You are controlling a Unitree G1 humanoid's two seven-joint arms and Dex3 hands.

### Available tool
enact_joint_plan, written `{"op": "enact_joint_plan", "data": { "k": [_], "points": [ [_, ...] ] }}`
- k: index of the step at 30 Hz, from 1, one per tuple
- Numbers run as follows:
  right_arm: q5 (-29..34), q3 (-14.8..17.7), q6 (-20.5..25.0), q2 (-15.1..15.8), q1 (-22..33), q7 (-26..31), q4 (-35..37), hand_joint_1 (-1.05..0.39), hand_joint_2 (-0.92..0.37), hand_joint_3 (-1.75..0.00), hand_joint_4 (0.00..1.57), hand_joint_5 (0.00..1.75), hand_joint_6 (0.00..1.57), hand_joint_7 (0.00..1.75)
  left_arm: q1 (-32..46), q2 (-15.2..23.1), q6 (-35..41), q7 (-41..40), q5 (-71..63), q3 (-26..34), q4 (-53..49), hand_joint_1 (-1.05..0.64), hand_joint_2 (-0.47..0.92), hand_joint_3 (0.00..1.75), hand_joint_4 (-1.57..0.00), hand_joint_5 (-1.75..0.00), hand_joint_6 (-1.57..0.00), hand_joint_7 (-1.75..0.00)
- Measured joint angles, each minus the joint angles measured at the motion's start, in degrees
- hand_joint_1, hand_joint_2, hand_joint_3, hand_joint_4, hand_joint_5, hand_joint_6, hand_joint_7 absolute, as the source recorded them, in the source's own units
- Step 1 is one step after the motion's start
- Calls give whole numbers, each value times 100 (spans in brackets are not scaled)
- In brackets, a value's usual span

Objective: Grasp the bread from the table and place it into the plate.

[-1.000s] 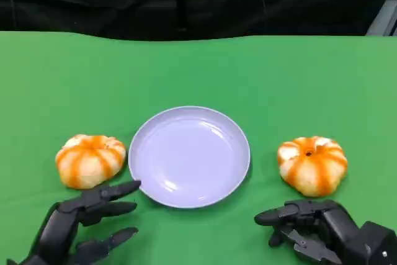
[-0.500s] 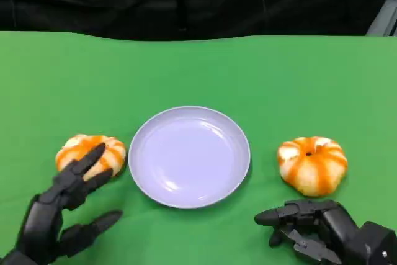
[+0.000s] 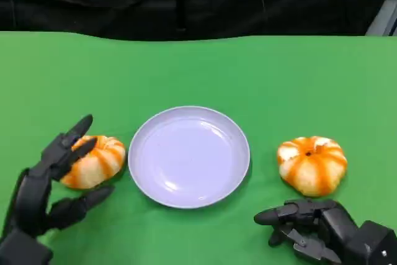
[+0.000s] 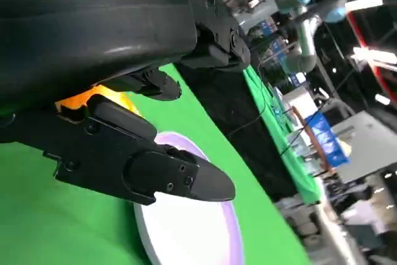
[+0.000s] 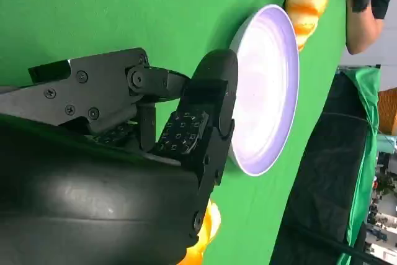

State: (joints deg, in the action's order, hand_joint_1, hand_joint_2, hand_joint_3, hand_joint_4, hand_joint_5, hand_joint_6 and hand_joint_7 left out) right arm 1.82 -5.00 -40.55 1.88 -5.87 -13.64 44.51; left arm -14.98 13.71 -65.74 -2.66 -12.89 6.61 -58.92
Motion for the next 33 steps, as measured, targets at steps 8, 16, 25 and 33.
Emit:
{"op": "enact_joint_plan", "data": {
  "k": [8, 16, 25, 33],
  "points": [
    [-17, 13, 9, -1, -8, -20, 6, -5, -92, -39, 78, 117, 117, 18, -201, 681, 803, -2471, -2323, -773, 201, -71, 92, 34, -44, 0, -50, -5],
    [-13, 13, 10, -13, -9, -2, 3, -5, -92, -39, 79, 118, 117, 19, -628, 1124, 1809, -3402, -3190, -1639, 198, -78, 92, 37, -42, 0, -56, -3],
    [25, -1, 50, -21, -6, 79, -36, -4, -92, -40, 79, 120, 118, 20, -859, 1340, 2642, -3257, -3231, -2195, 210, -94, 92, 39, -43, -1, -53, 0],
    [20, 0, -42, -34, -9, 89, 23, -3, -92, -41, 79, 121, 118, 21, -1001, 1351, 3056, -2549, -3058, -2414, 307, -100, 92, 39, -45, -1, -50, 0]
  ]
}}
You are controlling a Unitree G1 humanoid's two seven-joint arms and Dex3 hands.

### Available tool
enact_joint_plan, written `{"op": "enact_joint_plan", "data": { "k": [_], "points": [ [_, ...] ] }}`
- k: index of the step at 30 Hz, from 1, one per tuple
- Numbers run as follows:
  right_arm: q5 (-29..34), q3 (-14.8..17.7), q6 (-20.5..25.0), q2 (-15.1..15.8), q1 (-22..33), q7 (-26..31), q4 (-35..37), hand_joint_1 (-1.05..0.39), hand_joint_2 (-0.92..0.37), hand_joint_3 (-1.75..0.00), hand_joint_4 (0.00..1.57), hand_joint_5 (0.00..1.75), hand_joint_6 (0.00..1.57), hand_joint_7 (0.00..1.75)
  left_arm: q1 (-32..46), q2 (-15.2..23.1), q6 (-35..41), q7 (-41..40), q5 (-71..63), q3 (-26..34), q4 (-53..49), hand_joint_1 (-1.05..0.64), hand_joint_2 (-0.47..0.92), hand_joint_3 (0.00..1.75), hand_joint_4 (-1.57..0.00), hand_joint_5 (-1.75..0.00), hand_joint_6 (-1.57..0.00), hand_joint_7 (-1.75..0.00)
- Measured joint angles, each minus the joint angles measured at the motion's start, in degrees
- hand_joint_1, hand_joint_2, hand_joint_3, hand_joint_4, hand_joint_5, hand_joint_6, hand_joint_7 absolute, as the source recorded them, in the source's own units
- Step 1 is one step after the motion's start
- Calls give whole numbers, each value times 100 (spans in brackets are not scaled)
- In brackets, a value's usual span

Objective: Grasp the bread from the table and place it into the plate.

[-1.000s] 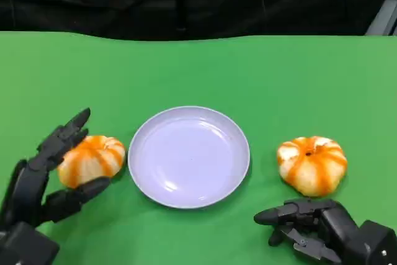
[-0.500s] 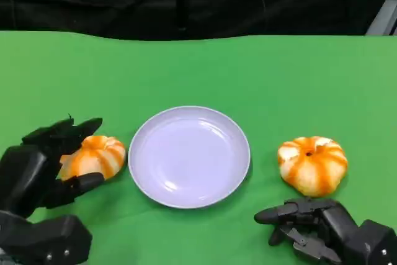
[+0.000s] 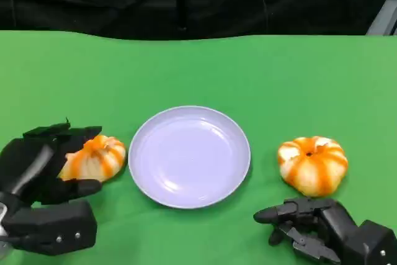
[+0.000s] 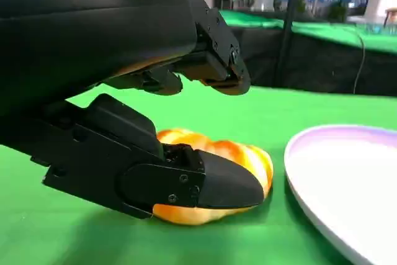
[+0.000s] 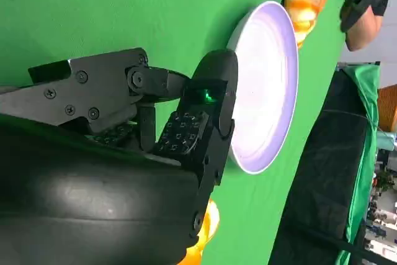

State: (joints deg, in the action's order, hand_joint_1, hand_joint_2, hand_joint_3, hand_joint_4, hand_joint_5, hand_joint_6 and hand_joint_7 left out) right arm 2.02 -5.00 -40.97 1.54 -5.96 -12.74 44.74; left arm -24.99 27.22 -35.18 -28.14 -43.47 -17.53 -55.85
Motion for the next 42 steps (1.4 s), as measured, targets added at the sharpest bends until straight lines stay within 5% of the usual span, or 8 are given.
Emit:
{"op": "enact_joint_plan", "data": {
  "k": [11, 42],
  "points": [
    [0, 0, -11, -2, 0, 6, 7, -3, -92, -40, 78, 124, 117, 23, -190, -92, 303, 714, 241, -244, -18, -99, 92, 39, -44, 0, -47, 0],
    [-3, -9, 105, -7, 129, -37, -210, -6, -92, -39, 79, 119, 115, 26, -979, -670, 907, 767, 339, -776, -1322, -91, 92, 42, -43, -1, -44, 0]
  ]
}}
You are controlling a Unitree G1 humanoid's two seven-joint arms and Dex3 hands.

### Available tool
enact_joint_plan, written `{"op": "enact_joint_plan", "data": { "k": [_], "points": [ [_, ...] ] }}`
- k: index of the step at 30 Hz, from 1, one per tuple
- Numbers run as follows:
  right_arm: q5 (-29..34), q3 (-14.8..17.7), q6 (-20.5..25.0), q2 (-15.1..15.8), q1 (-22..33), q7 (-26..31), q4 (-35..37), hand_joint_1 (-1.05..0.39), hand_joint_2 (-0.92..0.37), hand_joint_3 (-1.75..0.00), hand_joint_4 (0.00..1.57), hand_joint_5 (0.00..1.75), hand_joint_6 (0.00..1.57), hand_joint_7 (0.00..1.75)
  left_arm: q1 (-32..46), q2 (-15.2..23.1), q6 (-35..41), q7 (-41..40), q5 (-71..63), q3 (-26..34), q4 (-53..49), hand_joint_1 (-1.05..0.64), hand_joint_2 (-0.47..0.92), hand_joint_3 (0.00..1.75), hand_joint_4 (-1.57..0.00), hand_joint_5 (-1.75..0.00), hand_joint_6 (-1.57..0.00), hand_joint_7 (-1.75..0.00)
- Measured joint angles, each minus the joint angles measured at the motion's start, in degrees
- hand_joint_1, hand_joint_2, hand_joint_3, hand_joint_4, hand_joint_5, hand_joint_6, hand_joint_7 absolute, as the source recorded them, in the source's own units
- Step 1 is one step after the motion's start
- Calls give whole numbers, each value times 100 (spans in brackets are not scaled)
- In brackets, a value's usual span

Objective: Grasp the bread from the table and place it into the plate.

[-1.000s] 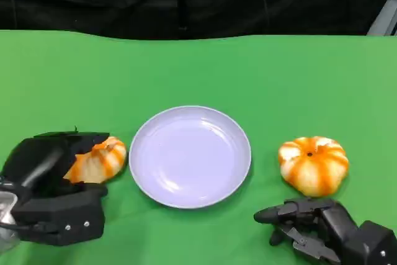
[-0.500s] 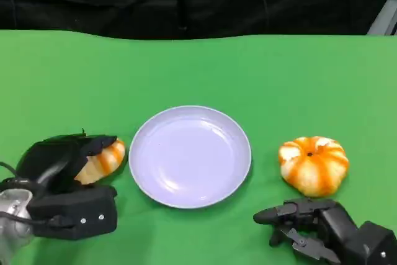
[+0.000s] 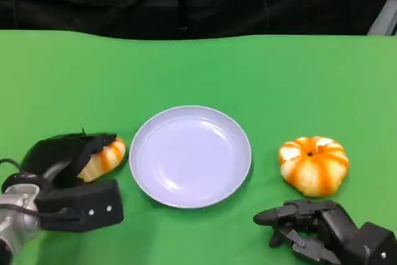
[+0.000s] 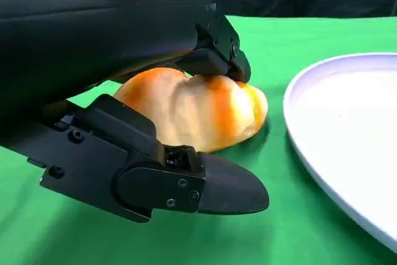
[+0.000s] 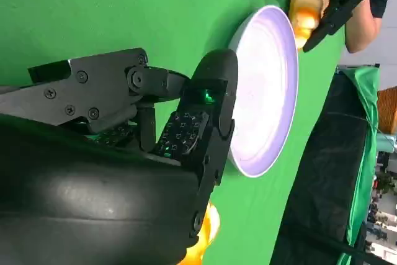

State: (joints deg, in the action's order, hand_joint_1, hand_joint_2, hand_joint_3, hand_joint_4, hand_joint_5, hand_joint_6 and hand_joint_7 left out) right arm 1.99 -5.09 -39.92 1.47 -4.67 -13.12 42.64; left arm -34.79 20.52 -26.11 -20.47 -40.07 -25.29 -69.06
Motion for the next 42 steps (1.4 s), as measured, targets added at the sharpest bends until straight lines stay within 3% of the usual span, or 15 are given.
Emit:
{"op": "enact_joint_plan", "data": {
  "k": [9, 15, 26, 28, 33, 37, 40, 42],
  "points": [
    [59, -13, 50, -1, 36, 57, -76, -7, -92, -38, 80, 117, 114, 26, -64, -49, 72, -2, 76, -47, -149, -85, 92, 42, -44, -1, -44, 0],
    [57, -13, 65, -1, 35, 57, -85, -6, -92, -39, 79, 118, 114, 27, -71, -50, 85, -2, 130, -83, -164, -66, 92, 31, -45, -1, -44, 0],
    [56, -13, 79, -1, 35, 57, -94, -6, -92, -39, 79, 118, 114, 27, -77, -51, 88, -2, 181, -109, -177, -65, 92, 29, -45, -1, -44, 0],
    [56, -13, 80, -1, 36, 57, -95, -4, -92, -40, 79, 118, 113, 28, -77, -50, 88, -4, 183, -118, -177, -28, 92, 15, -48, -1, -47, -1],
    [37, -9, 84, -1, 35, 29, -94, -3, -92, -40, 79, 118, 113, 28, -77, -49, 120, -57, 174, -182, -176, -16, 92, 10, -52, -2, -51, -2],
    [37, -9, 80, -1, 35, 29, -89, -4, -92, -40, 79, 119, 113, 28, -77, -49, 120, -59, 179, -186, -176, -18, 92, 11, -61, -4, -62, -5],
    [36, -9, 80, -2, 35, 28, -89, -3, -92, -41, 78, 119, 112, 28, -77, -50, 141, -68, 195, -177, -173, -17, 92, 13, -76, -5, -81, -5],
    [33, -9, 80, -3, 35, 19, -89, -3, -92, -41, 78, 119, 112, 28, -81, -51, 170, -122, 207, -161, -169, -16, 92, 13, -95, -9, -97, -7]
  ]
}}
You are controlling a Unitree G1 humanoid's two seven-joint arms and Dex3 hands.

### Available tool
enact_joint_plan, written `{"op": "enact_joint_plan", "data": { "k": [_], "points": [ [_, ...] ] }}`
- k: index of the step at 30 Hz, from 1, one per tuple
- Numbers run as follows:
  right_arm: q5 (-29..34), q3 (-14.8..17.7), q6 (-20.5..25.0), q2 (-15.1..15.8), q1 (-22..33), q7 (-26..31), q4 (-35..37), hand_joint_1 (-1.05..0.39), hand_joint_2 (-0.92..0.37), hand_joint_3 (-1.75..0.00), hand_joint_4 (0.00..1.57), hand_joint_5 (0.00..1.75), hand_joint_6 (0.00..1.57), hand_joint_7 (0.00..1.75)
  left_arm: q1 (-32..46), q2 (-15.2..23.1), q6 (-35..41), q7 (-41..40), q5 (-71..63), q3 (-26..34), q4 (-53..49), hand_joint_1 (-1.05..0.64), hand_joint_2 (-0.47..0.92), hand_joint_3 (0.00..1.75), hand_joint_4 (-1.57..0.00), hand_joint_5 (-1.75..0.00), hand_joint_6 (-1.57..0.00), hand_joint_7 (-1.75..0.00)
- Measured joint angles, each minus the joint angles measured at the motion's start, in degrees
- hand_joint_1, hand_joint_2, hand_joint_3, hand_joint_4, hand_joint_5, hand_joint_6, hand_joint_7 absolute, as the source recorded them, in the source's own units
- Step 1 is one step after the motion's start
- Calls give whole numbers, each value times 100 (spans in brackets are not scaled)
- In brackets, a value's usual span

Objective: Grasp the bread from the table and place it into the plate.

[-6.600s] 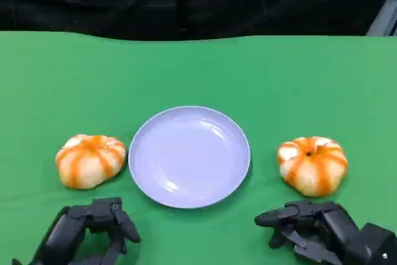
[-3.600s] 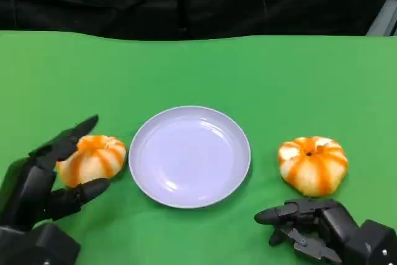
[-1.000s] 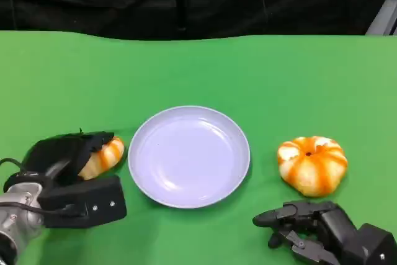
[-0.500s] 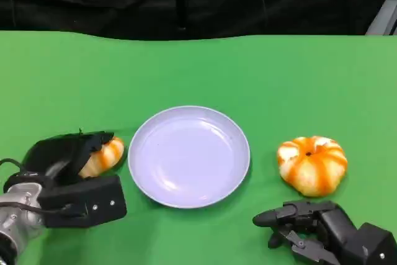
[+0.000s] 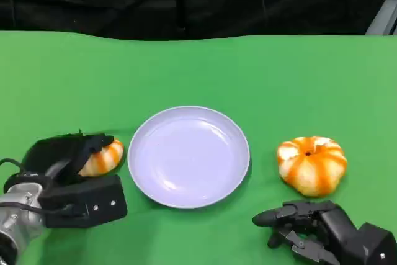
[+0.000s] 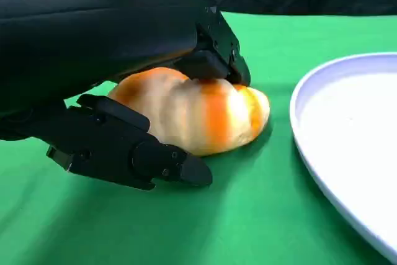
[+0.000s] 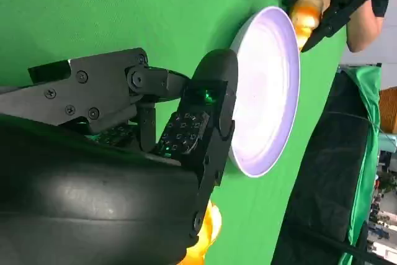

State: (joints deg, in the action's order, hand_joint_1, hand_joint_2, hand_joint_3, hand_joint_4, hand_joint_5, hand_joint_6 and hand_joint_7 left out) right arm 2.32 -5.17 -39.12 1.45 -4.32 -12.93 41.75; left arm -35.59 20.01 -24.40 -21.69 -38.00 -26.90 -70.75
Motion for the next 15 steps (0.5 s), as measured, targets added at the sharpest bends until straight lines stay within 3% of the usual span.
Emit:
{"op": "enact_joint_plan", "data": {
  "k": [1, 2, 5, 6, 7, 9, 10, 13, 15],
  "points": [
    [-3, 0, 0, -1, 0, -5, 0, -3, -92, -40, 78, 119, 112, 28, -3, 0, 1, -34, 9, 8, 2, -15, 92, 13, -98, -10, -100, -8],
    [-6, 0, 0, -1, 0, -9, 0, -3, -92, -40, 78, 119, 112, 28, -7, 0, 1, -64, 18, 14, 4, -14, 92, 15, -107, -23, -112, -13],
    [-10, 0, 0, -5, 0, -11, 0, -3, -92, -41, 78, 119, 112, 29, -9, -13, 0, -172, 124, 96, 4, -15, 92, 16, -74, -130, -119, -28],
    [-11, 0, 0, -6, 0, -10, 0, -3, -92, -41, 78, 119, 112, 29, -9, -20, 1, -224, 158, 131, 4, -15, 92, 16, -68, -147, -116, -35],
    [-11, 0, 0, -6, 0, -10, 0, -3, -92, -41, 78, 119, 112, 29, -9, -30, 2, -298, 184, 164, 3, -16, 92, 16, -65, -155, -115, -39],
    [-11, 0, -2, -7, 0, -10, 0, -3, -92, -41, 78, 119, 112, 29, -8, -54, 21, -423, 222, 209, -4, -18, 92, 10, -56, -170, -90, -89],
    [-11, 0, -6, -7, 0, -10, 2, -2, -92, -41, 78, 120, 113, 29, -6, -64, 26, -482, 222, 213, -11, -18, 92, 8, -56, -172, -84, -103],
    [-22, 3, -43, -7, -1, -16, 26, -2, -92, -41, 78, 121, 112, 30, 5, -86, 38, -614, 227, 228, -28, -19, 92, 7, -56, -174, -77, -116],
    [-27, 4, -56, -7, -2, -25, 34, -3, -92, -41, 78, 121, 112, 30, 25, -95, 28, -696, 235, 250, -32, -15, 90, 4, -56, -175, -70, -134]
  ]
}}
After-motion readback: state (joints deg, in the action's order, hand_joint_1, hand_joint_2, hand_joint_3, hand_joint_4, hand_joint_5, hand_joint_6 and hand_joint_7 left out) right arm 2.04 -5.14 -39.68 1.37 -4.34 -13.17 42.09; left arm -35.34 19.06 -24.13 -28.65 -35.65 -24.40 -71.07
